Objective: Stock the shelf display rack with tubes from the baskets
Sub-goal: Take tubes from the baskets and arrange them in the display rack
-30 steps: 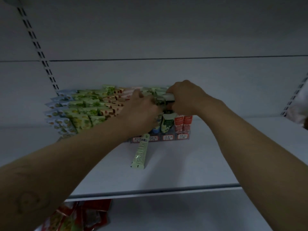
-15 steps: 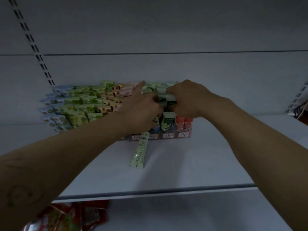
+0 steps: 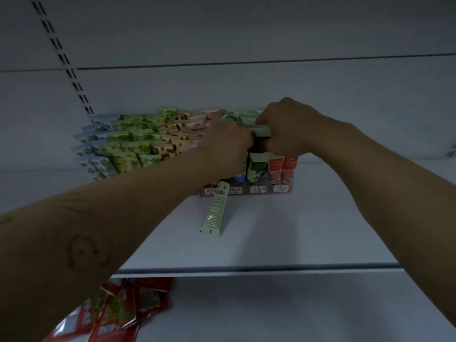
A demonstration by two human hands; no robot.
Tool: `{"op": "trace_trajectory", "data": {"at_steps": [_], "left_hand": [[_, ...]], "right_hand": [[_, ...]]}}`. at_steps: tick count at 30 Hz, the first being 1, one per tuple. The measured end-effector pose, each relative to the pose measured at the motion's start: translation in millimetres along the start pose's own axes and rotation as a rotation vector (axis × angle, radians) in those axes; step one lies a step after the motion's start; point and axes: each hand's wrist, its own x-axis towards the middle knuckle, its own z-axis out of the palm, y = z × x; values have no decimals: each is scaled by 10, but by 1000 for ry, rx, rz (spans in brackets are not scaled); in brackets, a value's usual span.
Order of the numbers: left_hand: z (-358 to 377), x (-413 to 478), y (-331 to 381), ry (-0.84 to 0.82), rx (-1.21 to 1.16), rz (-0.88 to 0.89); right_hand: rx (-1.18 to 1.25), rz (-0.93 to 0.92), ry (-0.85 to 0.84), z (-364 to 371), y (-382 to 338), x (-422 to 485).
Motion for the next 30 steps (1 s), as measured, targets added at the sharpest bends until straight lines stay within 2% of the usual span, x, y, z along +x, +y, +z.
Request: {"op": "trace_trajectory", "data": {"at_steps": [11,23,30], "left_hand": [[109,-38,-20,77,-58,32],[125,-80,32,157,-172,-27],[185,-53,67,150,-144,-61]], "right_hand": [[-9,-1,19,7,0,15],[-23,34,45,62,-30,27],[-58,52,-90,-45,-88,77]]}}
